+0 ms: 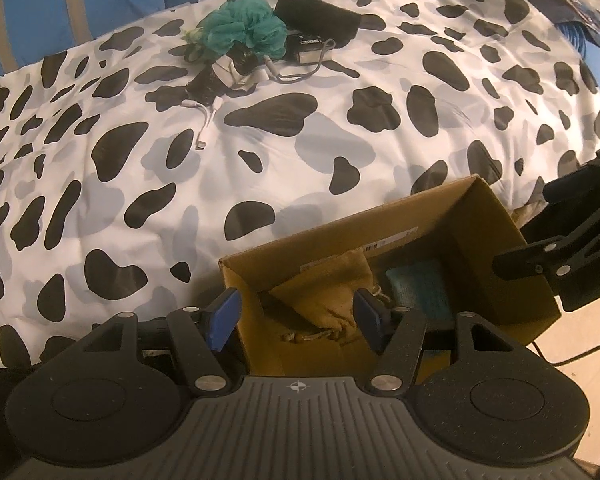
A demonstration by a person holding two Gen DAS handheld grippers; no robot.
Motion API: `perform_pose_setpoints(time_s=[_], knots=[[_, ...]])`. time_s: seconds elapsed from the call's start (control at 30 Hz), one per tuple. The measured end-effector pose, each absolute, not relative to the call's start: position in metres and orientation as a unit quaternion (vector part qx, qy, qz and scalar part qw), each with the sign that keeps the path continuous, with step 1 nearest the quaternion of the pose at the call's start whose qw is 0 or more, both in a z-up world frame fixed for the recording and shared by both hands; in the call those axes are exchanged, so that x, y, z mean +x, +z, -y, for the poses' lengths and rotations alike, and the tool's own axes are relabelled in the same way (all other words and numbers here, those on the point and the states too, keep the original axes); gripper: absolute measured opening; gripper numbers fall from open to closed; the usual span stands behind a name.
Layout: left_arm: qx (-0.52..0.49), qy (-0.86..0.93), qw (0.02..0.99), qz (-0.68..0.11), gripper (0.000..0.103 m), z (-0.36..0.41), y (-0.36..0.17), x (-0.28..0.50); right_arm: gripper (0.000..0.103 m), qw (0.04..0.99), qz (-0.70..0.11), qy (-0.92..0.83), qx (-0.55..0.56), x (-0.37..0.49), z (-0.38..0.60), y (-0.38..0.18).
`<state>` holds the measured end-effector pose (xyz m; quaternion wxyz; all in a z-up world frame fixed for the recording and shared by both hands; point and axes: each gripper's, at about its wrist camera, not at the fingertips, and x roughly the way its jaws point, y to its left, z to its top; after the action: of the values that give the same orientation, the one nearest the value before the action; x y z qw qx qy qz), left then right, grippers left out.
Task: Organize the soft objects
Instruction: 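Return both tools to the sheet and grasp the white earphone cable with the left tool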
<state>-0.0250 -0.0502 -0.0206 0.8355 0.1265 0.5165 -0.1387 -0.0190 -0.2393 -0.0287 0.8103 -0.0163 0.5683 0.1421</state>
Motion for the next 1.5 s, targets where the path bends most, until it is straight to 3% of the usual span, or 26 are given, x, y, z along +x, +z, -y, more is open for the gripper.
perform_pose_setpoints(time_s=[0.5,0.73,1.23,1.5], knots=[[0.075,-0.131,0.854,-0.498,0.061,0.038,-0.008,-0.015,0.103,0.840,-0.530,0.116,0.020,-0.010,0.252,-0.015],[0.021,-0.150,0.883,-0.444,0.061,0.032,0.012,0.001,0.103,0.872,-0.478,0.093,0.052,0.010,0.273,0.005],[0.112,-0.174,0.905,-0.372,0.061,0.040,0.004,0.052,0.103,0.901,-0.428,0.062,0.009,0.068,0.308,0.004],[0.132,-0.189,0.896,-0.379,0.061,0.031,-0.015,0.083,0.103,0.912,-0.407,0.058,-0.013,0.095,0.314,0.001]])
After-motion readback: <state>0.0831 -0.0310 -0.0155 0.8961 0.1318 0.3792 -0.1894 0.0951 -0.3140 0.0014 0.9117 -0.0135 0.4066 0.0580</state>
